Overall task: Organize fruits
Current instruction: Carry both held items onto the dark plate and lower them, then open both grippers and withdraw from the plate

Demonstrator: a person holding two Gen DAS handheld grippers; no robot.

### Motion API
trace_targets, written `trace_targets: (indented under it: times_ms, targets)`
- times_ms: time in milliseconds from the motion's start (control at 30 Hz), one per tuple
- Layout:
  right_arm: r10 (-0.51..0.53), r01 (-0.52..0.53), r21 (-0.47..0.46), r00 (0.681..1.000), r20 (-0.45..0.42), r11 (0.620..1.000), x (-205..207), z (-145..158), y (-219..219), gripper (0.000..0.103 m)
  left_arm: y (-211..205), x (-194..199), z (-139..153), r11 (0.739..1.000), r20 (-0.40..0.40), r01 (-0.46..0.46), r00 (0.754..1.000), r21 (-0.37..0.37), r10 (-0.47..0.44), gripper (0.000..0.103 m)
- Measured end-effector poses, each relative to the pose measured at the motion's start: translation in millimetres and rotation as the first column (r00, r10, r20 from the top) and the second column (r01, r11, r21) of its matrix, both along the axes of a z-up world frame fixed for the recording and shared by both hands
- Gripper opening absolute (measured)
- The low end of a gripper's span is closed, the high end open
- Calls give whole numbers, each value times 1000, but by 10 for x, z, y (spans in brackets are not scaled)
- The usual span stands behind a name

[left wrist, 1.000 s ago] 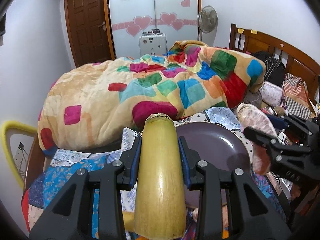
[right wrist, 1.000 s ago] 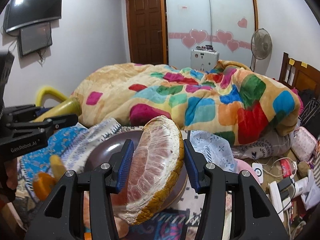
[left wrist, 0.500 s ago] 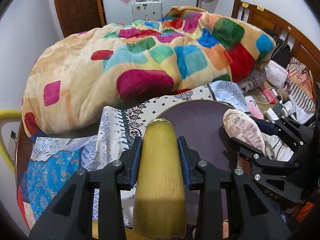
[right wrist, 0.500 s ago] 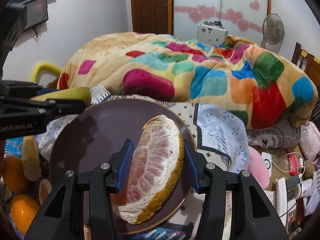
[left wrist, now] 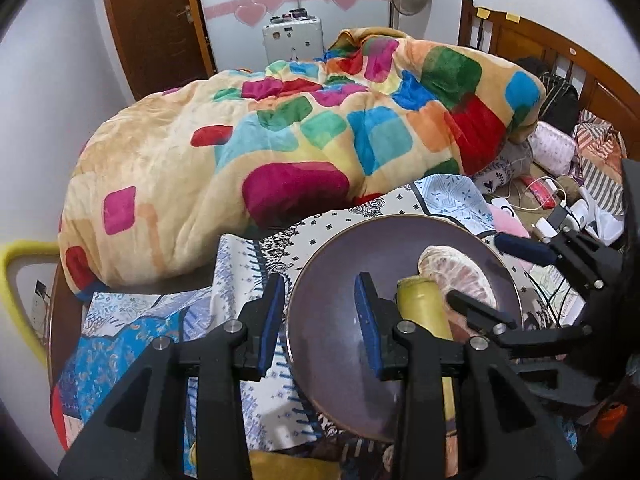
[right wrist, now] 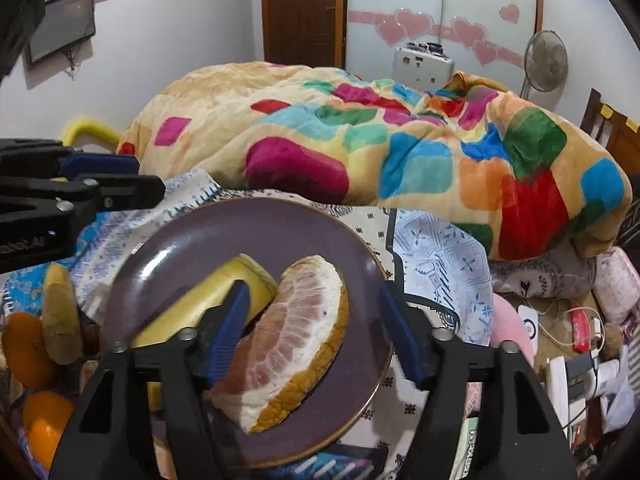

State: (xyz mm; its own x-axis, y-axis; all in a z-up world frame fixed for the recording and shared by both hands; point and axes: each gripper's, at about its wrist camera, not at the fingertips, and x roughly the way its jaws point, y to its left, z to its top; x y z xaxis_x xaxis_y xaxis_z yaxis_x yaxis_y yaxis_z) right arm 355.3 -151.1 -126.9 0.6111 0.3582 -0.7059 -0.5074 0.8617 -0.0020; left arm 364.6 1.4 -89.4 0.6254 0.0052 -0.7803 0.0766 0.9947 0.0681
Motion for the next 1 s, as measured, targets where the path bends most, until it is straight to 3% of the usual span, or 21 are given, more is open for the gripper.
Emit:
trace_targets:
  times_ms: [433,667,767,1000]
  targets:
    - [4,-7,40,997,80,999,-584,393,-65,65,228,-713,207,999,76,-36,996,-14,37,71]
    - [24,-29,45,996,90,999,-957,421,-14,66,374,-1211,243,998,88,-58,994,-21,59,74]
    - [33,-39,63,996,88,997,-1105,427,16,66,446,-1411,215,997,98,-75,992,-29,78,84]
    - [64,-71,85,995,74,994,-1413,335,139,69,515,-1846,67,997,103,-78,992,4,77,85]
